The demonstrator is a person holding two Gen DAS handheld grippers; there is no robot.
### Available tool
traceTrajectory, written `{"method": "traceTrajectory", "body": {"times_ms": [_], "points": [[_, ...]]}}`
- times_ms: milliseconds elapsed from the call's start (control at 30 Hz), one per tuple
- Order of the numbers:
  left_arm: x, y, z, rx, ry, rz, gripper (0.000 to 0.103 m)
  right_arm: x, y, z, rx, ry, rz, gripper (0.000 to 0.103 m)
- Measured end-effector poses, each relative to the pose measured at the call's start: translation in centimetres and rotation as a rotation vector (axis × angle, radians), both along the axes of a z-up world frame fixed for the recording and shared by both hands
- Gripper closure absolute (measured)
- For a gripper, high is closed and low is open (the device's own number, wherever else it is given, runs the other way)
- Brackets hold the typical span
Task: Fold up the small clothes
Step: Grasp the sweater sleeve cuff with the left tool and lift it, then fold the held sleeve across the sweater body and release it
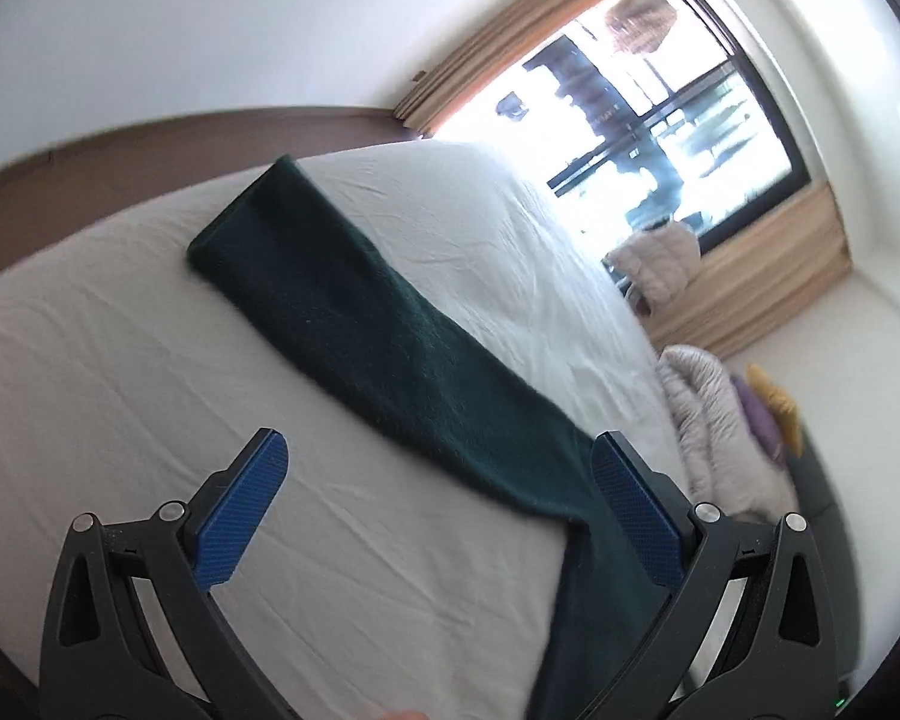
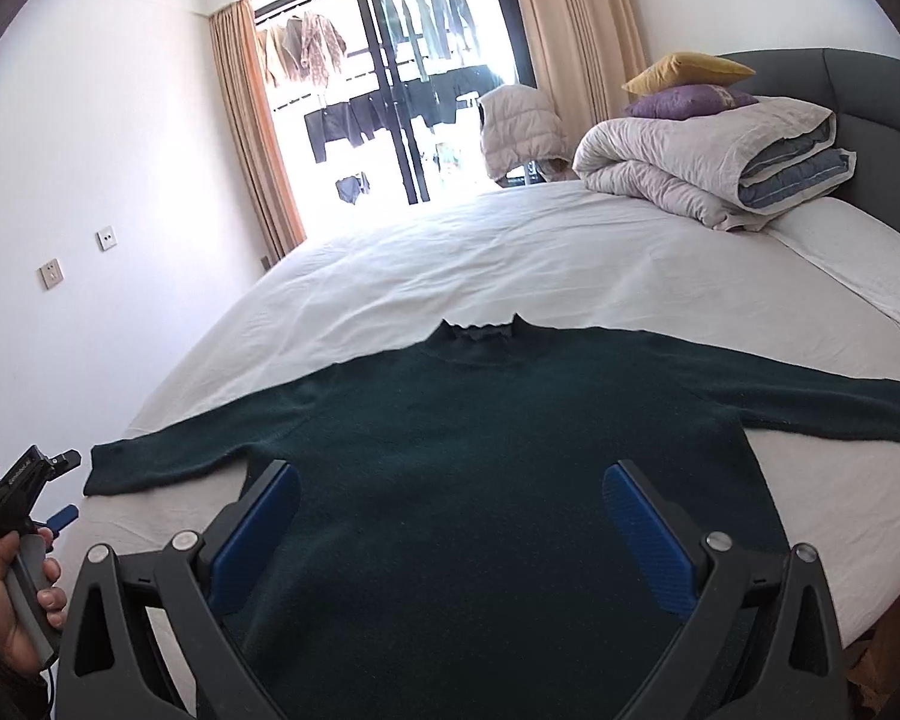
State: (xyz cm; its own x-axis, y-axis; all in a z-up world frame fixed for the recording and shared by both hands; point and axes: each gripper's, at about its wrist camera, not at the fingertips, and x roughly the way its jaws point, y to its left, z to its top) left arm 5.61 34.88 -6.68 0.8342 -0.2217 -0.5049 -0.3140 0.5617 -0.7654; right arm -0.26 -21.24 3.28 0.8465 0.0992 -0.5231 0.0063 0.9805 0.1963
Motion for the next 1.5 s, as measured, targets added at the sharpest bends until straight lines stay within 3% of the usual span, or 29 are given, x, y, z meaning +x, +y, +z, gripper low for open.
{"method": "traceTrajectory", "body": {"times_ms": [67,133,467,500,567,633,667,767,933,1133,1333,1433,1500], "points": [[0.4,2.9,-2.3,-0.179,-0.009,0.065,0.0,0.5,0.7,0.2,0.012,-0.012,0.023,0.0],[0.6,4.8,-3.9,-0.278,-0.033,0.105,0.0,1.0,1.3,0.2,0.027,-0.021,0.042,0.001],[4.4,9.1,-5.6,-0.329,-0.103,0.197,0.002,2.8,1.9,-1.8,0.099,0.042,0.082,0.014],[4.6,9.1,-5.9,-0.334,-0.107,0.211,0.006,2.7,1.9,-1.8,0.098,0.037,0.079,0.014],[5.0,9.5,-6.5,-0.34,-0.107,0.223,0.027,2.5,1.4,-1.9,0.106,0.032,0.067,0.014],[5.6,9.9,-7.5,-0.369,-0.096,0.229,0.062,2.4,0.8,-2.1,0.123,0.033,0.055,0.014],[5.8,10.3,-8.1,-0.384,-0.084,0.235,0.073,2.4,0.5,-2.2,0.133,0.036,0.048,0.014],[5.8,11.0,-9.7,-0.398,-0.063,0.256,0.088,2.2,-0.4,-2.6,0.15,0.043,0.032,0.017],[7.0,9.1,-7.4,-0.263,-0.059,0.237,0.095,2.1,-1.5,-3.5,0.162,0.051,0.008,0.018],[12.4,0.5,1.8,0.04,-0.168,0.029,0.096,1.6,-3.8,-4.6,0.185,0.055,-0.029,0.02],[18.9,-17.6,8.7,0.319,-0.284,-0.318,0.096,1.0,-7.2,-5.2,0.204,0.045,-0.082,0.02],[20.7,-26.6,7.7,0.379,-0.302,-0.466,0.096,0.7,-9.3,-5.5,0.221,0.05,-0.117,0.02],[21.3,-33.8,5.2,0.393,-0.281,-0.54,0.096,0.5,-10.7,-5.8,0.225,0.057,-0.139,0.02]]}}
